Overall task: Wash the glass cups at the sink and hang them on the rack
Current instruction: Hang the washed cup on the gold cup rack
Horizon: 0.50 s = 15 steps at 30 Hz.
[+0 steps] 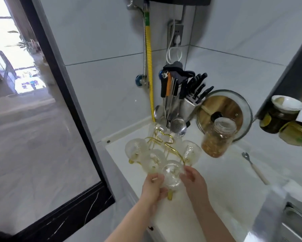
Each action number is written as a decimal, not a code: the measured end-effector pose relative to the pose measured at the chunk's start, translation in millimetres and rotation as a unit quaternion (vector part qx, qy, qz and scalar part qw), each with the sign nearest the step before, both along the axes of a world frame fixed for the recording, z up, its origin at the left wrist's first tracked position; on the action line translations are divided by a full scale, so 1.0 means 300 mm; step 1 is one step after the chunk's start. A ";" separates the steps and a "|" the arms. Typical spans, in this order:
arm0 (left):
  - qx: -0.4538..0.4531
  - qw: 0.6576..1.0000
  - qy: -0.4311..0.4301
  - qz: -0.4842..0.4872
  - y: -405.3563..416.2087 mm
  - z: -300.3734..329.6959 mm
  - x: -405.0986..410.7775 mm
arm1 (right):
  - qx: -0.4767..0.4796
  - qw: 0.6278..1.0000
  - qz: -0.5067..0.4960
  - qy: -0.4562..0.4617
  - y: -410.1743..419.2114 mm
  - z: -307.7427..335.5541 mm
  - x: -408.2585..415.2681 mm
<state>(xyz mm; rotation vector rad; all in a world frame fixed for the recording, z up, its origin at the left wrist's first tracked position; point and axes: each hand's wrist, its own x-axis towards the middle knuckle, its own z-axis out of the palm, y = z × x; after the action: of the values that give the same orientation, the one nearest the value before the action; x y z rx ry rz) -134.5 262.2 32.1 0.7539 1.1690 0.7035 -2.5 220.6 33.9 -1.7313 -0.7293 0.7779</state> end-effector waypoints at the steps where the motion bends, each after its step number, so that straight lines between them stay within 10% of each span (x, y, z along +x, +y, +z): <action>1: -0.001 1.000 0.006 0.000 0.009 -0.010 0.012 | -0.007 1.000 -0.003 0.004 0.010 -0.018 0.011; 15: -0.010 0.993 0.109 -0.032 0.046 -0.094 0.078 | -0.034 0.999 0.006 -0.027 0.061 -0.155 0.054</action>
<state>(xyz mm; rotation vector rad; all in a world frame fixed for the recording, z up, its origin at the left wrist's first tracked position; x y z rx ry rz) -111.0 276.0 3.8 0.8642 1.3411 0.5648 13.8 239.0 -12.6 -1.8174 -0.7570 0.7740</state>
